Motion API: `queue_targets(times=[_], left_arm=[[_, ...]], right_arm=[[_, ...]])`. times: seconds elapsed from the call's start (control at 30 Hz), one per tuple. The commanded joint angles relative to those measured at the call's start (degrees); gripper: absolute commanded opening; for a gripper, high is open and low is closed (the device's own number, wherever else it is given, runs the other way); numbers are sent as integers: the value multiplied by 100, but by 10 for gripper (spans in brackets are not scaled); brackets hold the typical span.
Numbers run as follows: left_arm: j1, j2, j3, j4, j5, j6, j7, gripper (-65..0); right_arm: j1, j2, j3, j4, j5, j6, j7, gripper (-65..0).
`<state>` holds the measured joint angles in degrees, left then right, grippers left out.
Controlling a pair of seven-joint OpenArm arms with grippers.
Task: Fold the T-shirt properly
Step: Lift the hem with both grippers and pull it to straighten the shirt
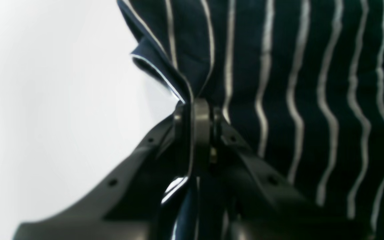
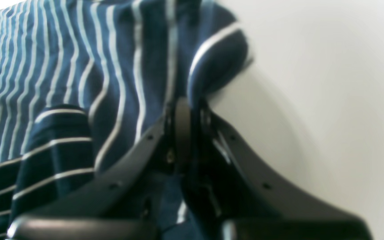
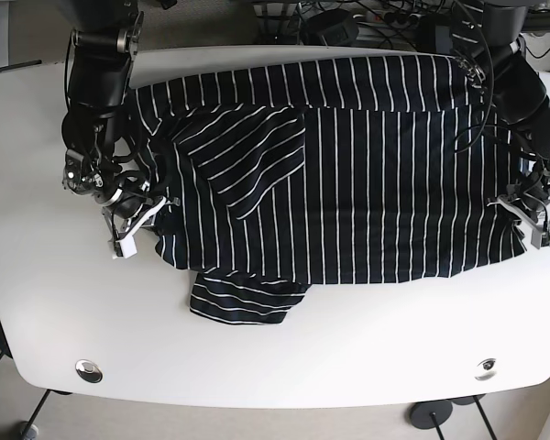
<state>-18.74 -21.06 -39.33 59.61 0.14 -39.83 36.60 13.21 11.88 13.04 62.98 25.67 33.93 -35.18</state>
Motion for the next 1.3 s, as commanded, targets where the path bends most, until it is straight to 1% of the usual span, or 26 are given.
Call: queue_targets(times=[0.03,0.1,0.13,0.2,0.27,0.3,0.33,0.43,0.5,0.6,0.67,0.73,0.8,0.83,0.87,0.97,1.07,1.1,1.17,1.2,1.27,1.3], left_arm=[[32,-52,8,478,-107,-17,-95,-643],[76,-17,8,751,-107,-17,-34,-643],[76,36,-1,926,-115,-17,142,-643],[68,62,-1,1208,-115,-17,309,-643],[24,97,34,1471,-115,-17,450,-643],[-64,238,69,1656,-115,-17,555,-643],[-249,317,113,1832,-107,-17,635,-643],[-847,370,456,2078,-107,-17,1100,-643],[-1541,387,588,2052,-107,-17,1311,-643],[-2746,352,1089,1814,-80,-17,1329,-643],[-3625,334,1230,1445,-63,-17,1329,-643],[-4407,203,1247,953,-63,-17,1303,-643],[-5295,176,1247,355,-80,-17,1250,-643],[-5568,176,1247,197,-80,-17,1197,-643],[-5626,132,1247,100,-71,-17,1127,-643],[-5626,27,1247,-23,-98,-17,1065,-643],[-5626,27,1247,3,-107,-17,1083,-643],[-5471,18,1230,3,-115,-17,1083,-643],[-5040,9,1151,3,-124,-17,1057,-643],[-4768,9,1010,39,-124,-17,1057,-644],[-4152,9,667,478,-115,-17,1065,-644],[-3590,9,562,847,-115,-17,1065,-643]], right_arm=[[72,56,19,150,101,-66,85,-636],[46,65,19,326,110,-145,85,-636],[-33,100,19,493,110,-171,67,-636],[-16,126,19,651,110,-277,-73,-636],[178,197,19,730,101,-294,-214,-636],[433,285,19,730,110,-294,-337,-636],[635,302,19,730,101,-294,-443,-636],[1303,548,11,730,101,-303,-671,-636],[1953,636,-7,722,66,-303,-935,-636],[3167,847,-60,695,57,-303,-1313,-636],[4028,935,-271,687,57,-303,-1524,-636],[4696,997,-473,520,57,-312,-1568,-636],[5663,1041,-772,10,57,-312,-1577,-636],[5953,1041,-842,-157,57,-312,-1577,-636],[6159,1041,-895,-254,57,-303,-1577,-636],[6159,1041,-930,-307,75,-303,-1594,-634],[6159,1041,-869,-219,110,-294,-1893,-634],[6159,1041,-825,-43,110,-294,-1990,-634],[5567,1041,-473,528,110,-294,-2051,-634],[5215,1023,-332,818,110,-294,-2104,-634],[4521,1005,-157,1372,110,-294,-2368,-634],[3879,988,107,1768,110,-294,-2447,-634]])
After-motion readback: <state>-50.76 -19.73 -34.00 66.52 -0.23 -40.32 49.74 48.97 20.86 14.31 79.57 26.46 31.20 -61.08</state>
